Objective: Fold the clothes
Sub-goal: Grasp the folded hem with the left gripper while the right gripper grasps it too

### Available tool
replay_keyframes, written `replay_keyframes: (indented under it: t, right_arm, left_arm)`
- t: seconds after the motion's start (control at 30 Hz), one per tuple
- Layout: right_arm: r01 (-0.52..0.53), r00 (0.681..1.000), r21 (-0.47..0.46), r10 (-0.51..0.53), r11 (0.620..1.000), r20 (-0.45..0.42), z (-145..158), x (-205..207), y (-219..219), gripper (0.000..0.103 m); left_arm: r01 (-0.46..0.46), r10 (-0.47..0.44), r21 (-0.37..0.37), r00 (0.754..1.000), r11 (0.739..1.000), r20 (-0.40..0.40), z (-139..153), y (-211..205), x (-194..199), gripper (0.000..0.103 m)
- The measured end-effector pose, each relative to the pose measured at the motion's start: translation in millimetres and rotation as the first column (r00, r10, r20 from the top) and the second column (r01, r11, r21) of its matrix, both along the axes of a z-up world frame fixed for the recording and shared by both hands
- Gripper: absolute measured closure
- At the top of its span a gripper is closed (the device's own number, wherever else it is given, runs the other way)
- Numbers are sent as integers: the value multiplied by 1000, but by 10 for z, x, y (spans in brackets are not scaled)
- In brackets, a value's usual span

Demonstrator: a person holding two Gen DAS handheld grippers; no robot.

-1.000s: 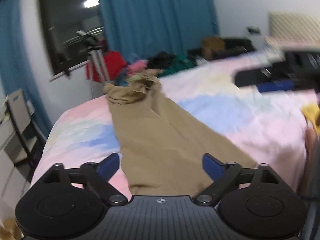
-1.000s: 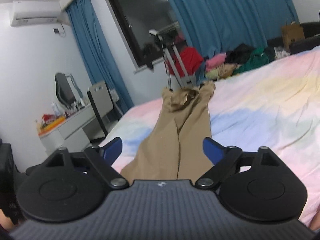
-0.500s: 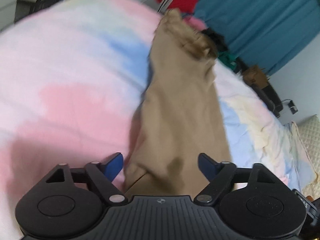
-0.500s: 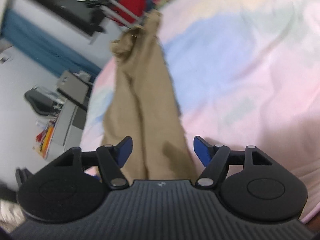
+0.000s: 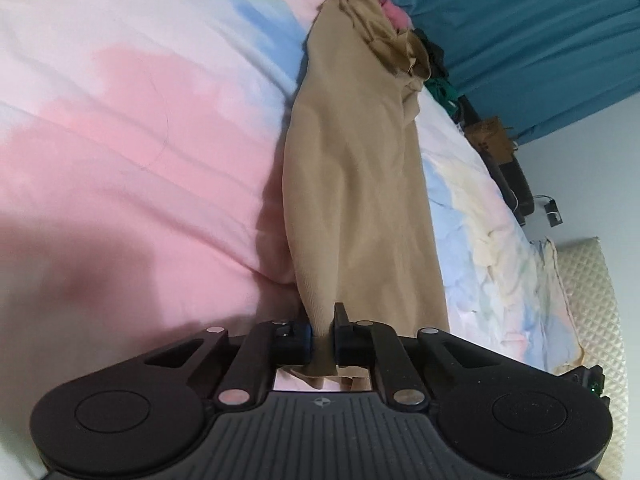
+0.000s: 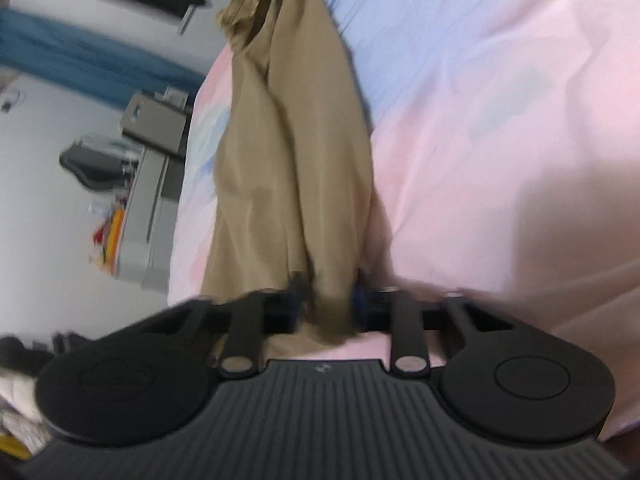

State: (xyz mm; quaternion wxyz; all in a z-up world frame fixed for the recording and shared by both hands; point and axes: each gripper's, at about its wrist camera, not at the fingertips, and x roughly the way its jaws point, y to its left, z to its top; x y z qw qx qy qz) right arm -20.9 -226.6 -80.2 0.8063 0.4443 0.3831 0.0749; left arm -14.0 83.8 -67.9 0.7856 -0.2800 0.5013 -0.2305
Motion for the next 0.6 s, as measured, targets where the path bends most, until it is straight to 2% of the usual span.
replay_keyframes:
  t: [0.13,0.23,0.37,0.47,0.6]
  right_arm:
    - [-3,999,-15,4,1000,42,149,-82,22,90]
    - [-6,997,-26,7,1000,74,261,-143,39,91]
    - [14,988,-24,-10,1000,155,561,-246,-11,91]
    - [25,972,-33,-17,999,236,894,-337,-68,91]
    - [7,945,-96,25,995,325,1304,-568,-121,91]
  left_arm:
    - [-51,53,-81,998,995,30,62,152,-100,97]
    - [-72,90,-157,990,985,110,194,258,-203,97]
    - [-60,110,-187,958,980,266,527,259,-363,97]
    - [-39,119,-241,936,970,331,790,264,-509,98]
    - [-12,134,-300,911,954,389,1069,286,-805,98]
